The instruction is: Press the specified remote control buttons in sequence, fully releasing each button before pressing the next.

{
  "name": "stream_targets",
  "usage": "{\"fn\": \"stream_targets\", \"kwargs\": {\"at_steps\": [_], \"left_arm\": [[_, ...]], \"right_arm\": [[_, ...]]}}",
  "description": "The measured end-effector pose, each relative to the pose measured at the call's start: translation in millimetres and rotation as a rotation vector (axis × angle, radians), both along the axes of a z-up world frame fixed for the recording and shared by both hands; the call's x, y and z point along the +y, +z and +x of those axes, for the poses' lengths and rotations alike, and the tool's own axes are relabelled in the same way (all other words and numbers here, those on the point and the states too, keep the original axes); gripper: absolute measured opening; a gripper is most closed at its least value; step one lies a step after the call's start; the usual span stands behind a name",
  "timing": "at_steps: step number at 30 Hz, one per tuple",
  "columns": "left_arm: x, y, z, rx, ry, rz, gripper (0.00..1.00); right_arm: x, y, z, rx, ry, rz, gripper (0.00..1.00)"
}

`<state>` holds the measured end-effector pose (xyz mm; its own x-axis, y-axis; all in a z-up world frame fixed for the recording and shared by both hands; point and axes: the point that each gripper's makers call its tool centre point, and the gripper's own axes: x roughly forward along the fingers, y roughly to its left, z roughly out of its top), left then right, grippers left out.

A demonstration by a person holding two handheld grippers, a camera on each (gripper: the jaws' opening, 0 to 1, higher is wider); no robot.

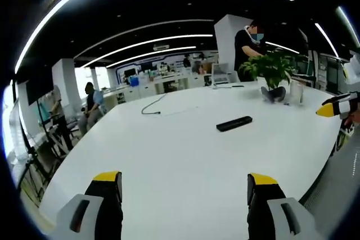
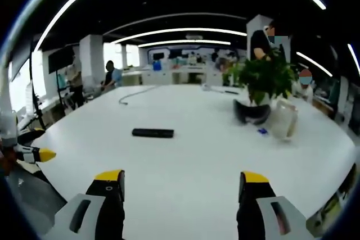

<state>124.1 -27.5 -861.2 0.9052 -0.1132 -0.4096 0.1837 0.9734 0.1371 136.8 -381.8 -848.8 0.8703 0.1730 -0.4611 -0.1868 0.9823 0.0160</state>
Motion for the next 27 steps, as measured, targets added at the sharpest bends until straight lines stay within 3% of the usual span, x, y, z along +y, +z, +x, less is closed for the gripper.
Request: {"fn": "stream_targets", "kwargs": {"at_steps": [9,27], "left_arm": [[3.8,-0.9,-0.3,0.009,0.015,0.000,0.95],[7.7,5.5,0.4,-0.022,0.036,0.016,0.96]], "right_arm": [[5.0,-3.2,-1.2,0.019,0.018,-0.016,0.82],[8.7,1.7,-1.7,-0.004,0.045,-0.007,0.82]]}}
